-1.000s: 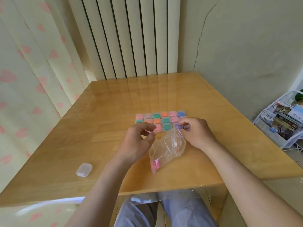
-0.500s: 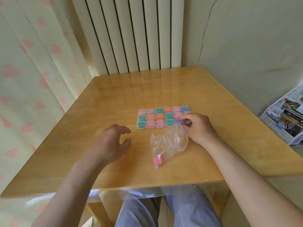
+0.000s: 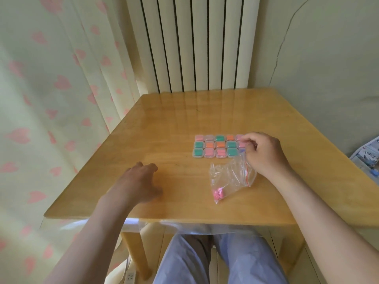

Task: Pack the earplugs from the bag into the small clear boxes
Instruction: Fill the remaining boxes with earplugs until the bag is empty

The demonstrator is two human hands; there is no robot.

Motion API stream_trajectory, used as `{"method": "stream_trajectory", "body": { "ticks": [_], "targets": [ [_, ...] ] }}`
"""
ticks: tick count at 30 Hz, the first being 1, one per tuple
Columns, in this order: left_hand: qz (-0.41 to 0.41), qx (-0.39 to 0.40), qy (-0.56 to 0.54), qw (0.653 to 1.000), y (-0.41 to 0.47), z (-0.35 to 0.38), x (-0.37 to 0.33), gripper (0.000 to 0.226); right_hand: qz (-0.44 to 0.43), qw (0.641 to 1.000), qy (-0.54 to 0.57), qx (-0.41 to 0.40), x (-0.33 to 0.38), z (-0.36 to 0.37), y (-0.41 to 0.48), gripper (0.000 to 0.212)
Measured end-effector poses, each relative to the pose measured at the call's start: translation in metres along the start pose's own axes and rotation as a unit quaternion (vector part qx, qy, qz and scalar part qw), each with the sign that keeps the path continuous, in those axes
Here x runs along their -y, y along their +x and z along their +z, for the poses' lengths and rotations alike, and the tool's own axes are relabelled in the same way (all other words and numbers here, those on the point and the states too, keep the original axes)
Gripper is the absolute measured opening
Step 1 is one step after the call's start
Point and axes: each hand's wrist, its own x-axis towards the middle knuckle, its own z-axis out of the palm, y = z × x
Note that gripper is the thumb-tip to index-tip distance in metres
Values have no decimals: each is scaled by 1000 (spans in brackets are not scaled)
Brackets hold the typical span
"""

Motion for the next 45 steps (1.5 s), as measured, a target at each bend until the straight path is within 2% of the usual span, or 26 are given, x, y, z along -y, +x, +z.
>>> {"method": "stream_trajectory", "body": {
  "ticks": [6,12,14,18,21,24,28,30,34,39,45],
  "targets": [
    [-17,-20,-44,999,1,5,7,56,-94,995,18,3,33,13,-8,28],
    [-33,-23,-20,999,-5,8,11,47,-109,993,21,34,43,16,-20,26],
    [-37,-24,-56,997,-5,8,12,46,-115,992,22,41,43,15,-23,26],
    [33,-84,-137,986,-7,0,-10,35,-117,991,29,61,44,16,-28,25],
    [77,-116,-268,953,-10,-11,-43,27,-116,988,53,87,50,13,-35,23],
    [90,-96,-439,889,-15,-20,-80,20,-86,978,118,147,56,1,-43,25],
    [124,-75,-526,838,-23,-22,-116,24,-43,963,192,184,53,-13,-50,34],
    [140,-51,-541,828,-25,-20,-124,24,-25,964,205,167,48,-21,-50,36],
    [183,5,-557,810,-28,-16,-134,20,7,950,280,141,39,-39,-50,22],
    [225,-54,-472,851,-28,-12,-146,34,55,912,379,147,32,-55,-51,25],
    [262,-120,-438,851,-29,-8,-162,39,75,888,425,160,25,-63,-51,29]
  ]
}}
